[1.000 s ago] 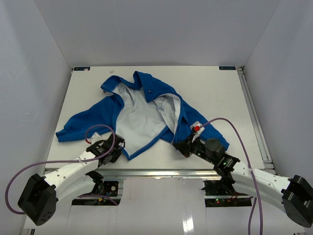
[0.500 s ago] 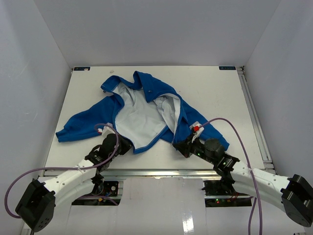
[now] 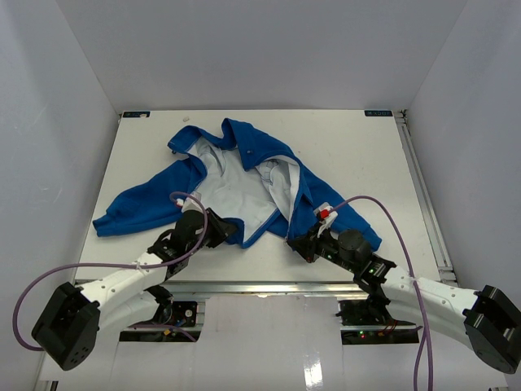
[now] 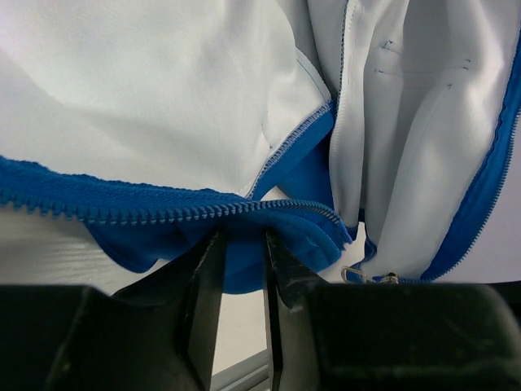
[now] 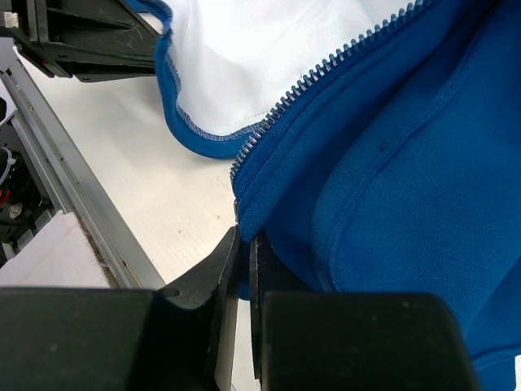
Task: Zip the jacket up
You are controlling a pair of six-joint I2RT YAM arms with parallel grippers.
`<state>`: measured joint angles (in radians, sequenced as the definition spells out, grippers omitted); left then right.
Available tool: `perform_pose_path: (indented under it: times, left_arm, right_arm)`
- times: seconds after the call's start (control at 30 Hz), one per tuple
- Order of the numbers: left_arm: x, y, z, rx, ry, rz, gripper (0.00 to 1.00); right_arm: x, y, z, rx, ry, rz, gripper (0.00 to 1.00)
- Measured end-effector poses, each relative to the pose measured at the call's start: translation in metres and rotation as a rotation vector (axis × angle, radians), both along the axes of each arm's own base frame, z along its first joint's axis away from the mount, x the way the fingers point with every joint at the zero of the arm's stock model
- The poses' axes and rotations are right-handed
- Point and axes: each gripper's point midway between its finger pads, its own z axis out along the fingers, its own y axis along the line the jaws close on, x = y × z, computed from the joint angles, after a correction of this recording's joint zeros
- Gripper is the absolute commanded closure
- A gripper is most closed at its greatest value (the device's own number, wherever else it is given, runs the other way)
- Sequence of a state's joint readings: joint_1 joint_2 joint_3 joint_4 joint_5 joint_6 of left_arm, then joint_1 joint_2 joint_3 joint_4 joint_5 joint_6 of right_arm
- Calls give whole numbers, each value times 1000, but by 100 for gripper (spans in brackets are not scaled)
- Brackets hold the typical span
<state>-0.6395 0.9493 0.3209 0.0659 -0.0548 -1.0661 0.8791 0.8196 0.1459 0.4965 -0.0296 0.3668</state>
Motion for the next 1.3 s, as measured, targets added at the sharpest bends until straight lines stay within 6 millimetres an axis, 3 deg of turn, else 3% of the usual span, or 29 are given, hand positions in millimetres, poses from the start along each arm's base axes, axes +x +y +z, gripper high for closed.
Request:
perform_pose_path:
  times: [0.2, 0.53, 0.87, 1.3]
  left_arm:
    - [11, -11, -4, 33, 33, -21, 59]
    - [18, -12, -32, 101, 109, -6, 50]
    - [32, -22, -59, 158, 194, 0, 57]
    - [17, -1, -53, 197, 232, 54, 59]
  right_arm:
    - [0, 0, 0, 0, 0, 0, 91]
    - [0, 0, 0, 1, -1, 0, 91]
    - [0, 0, -4, -11, 9, 0, 91]
    - [0, 0, -3, -8, 7, 0, 91]
